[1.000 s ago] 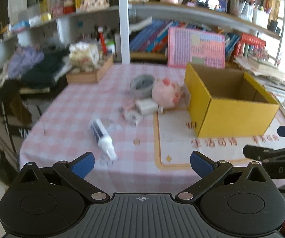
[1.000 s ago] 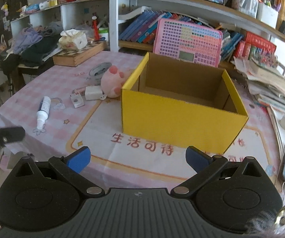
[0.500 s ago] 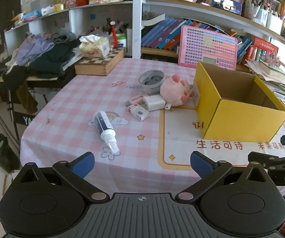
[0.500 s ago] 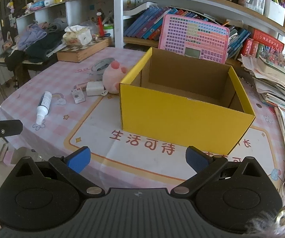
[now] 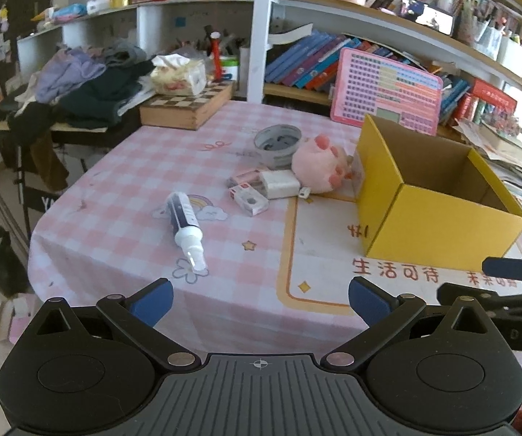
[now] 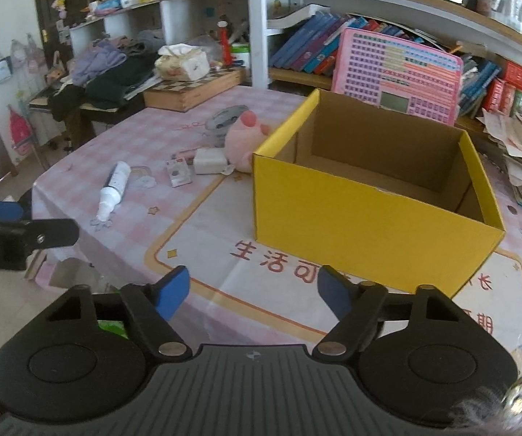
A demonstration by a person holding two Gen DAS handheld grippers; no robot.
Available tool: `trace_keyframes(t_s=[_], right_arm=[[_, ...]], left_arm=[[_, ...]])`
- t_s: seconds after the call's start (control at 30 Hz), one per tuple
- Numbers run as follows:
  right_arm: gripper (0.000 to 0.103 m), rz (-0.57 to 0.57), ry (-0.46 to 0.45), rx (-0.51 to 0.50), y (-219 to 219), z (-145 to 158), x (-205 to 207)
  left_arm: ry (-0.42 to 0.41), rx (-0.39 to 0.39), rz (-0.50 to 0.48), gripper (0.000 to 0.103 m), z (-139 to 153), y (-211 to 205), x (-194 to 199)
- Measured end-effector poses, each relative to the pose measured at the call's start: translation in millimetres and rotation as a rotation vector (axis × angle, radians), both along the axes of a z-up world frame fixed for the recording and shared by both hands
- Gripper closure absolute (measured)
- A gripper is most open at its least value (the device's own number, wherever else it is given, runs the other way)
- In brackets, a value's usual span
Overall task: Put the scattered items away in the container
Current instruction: 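Move both tools toward the scattered items beside the yellow box, then grasp the white tube with the left tool while the right tool grasps the small medicine box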
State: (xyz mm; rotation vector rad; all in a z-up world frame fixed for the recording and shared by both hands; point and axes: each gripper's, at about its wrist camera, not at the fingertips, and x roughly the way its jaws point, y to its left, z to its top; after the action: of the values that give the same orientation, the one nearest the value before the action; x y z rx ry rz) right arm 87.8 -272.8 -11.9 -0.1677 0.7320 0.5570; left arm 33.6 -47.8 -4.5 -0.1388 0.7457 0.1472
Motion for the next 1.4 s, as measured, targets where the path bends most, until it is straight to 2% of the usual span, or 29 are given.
trace_keyframes(t_s=[0.1, 0.3, 0.57, 0.73, 0.9, 1.03, 1.17, 1.2, 1.23, 1.4], right_arm=[[0.033, 0.027, -0.007, 0.010, 4, 2, -1], [0.033, 0.053, -0.023, 0.026, 18, 5, 1], [0.033, 0.112, -0.065, 0.060, 58, 16, 10], [0.041, 0.126, -0.082, 0.069, 90, 18, 20], [0.042, 0.098, -0.082, 0.062, 116, 15, 35], [0.042, 0.074, -0.050, 0.063, 132, 9, 53], [0.042, 0.053, -0.020, 0.050, 149, 1, 67], [0.042, 0.048, -0.017, 0.043, 152, -1, 70], [0.044, 0.039, -0.013, 0.033, 156, -3, 74], [0.053, -0.022, 0.032, -0.006, 169, -15, 94]], left_arm=[[0.006, 0.030, 0.017, 0.000, 0, 4, 3], [0.001, 0.019, 0.036, 0.000, 0, 24, 9], [-0.060, 0.131, -0.035, 0.000, 10, 49, 32], [-0.030, 0.128, -0.086, 0.000, 7, 72, 56], [0.000, 0.072, -0.130, 0.000, -3, 101, 76], [0.040, 0.089, -0.178, 0.001, -15, 113, 95], [0.083, 0.129, -0.262, 0.008, -30, 116, 111], [0.095, 0.127, -0.283, 0.012, -33, 117, 115], [0.104, 0.121, -0.304, 0.017, -36, 117, 119], [0.132, 0.121, -0.359, 0.025, -52, 120, 135]])
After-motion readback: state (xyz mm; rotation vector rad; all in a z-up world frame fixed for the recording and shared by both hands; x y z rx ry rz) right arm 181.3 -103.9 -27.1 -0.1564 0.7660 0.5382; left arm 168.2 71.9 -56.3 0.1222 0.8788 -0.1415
